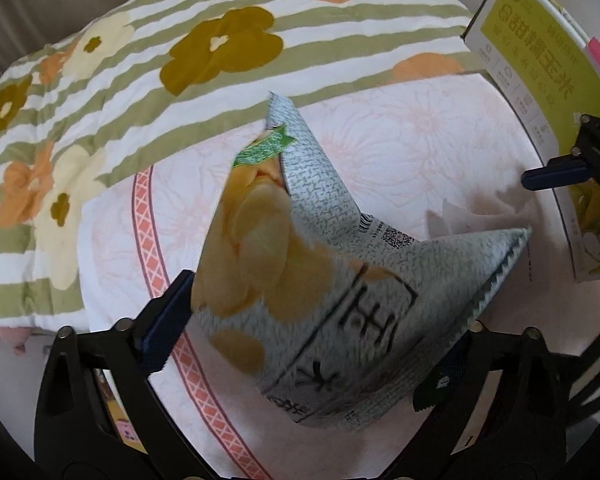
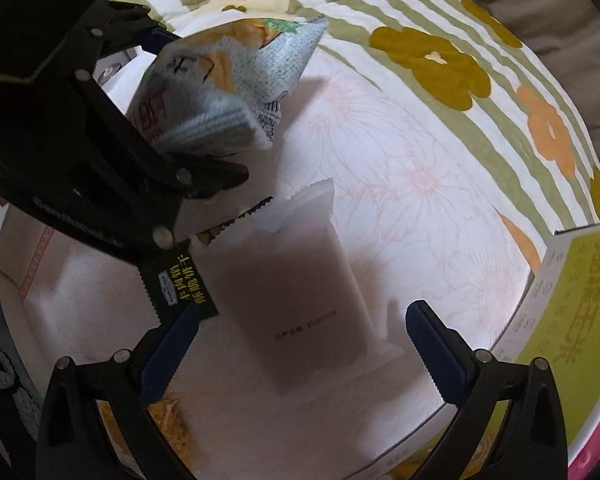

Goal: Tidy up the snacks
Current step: 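Grasp the grey-green potato chip bag with the left gripper while the right grasps the white pouch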

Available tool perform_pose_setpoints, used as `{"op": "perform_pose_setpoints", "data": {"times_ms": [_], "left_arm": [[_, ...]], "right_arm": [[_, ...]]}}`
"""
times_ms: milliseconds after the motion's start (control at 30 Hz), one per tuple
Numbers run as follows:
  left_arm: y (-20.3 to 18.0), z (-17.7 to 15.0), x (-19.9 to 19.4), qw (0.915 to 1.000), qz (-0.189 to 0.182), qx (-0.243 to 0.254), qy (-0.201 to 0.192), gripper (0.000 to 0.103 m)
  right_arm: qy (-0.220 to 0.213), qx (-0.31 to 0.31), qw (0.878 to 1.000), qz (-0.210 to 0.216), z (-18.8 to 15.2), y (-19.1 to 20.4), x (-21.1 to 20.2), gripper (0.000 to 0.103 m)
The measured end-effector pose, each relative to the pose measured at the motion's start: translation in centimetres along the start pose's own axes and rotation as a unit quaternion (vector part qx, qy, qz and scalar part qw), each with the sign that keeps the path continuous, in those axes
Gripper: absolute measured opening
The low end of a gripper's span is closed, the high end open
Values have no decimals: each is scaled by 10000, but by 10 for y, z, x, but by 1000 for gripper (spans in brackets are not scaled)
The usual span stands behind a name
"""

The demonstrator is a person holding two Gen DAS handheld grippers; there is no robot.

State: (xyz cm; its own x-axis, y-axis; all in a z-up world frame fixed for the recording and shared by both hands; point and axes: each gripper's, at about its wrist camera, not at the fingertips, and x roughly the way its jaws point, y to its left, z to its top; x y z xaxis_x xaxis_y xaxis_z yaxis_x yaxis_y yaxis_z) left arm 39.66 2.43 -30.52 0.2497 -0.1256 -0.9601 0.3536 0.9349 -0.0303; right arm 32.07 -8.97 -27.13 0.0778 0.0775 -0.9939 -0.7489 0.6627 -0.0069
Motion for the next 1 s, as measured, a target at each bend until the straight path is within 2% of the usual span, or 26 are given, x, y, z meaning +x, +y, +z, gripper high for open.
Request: {"op": "perform_pose_setpoints", "data": {"times_ms": [67, 233, 367, 400, 533, 767, 1000], "left_arm": [[3, 0, -3, 9999, -87, -62, -63, 87], [6, -3, -8, 9996, -151, -133, -193, 81], [8, -7, -14, 9992, -178, -242, -248, 77], [9, -8, -16, 9991, -187, -274, -253, 76], [14, -13, -26, 9981, -204, -451, -355, 76], [21, -26, -38, 9967, -222, -658, -417, 76], [24, -40, -53, 9954, -241, -776, -503, 76]], "right_arm": [[13, -68, 10000, -15, 1, 0, 2, 103], [56, -14, 10000, 61, 5, -4, 8, 102], [98, -23, 9999, 105, 5, -5, 13, 90], [110, -23, 9998, 137, 5, -5, 13, 85], [66, -68, 9998, 149, 6, -1, 15, 77], [-32, -26, 10000, 81, 4, 2, 14, 72], [-296, 529, 9980, 183, -4, -2, 6, 68]]}}
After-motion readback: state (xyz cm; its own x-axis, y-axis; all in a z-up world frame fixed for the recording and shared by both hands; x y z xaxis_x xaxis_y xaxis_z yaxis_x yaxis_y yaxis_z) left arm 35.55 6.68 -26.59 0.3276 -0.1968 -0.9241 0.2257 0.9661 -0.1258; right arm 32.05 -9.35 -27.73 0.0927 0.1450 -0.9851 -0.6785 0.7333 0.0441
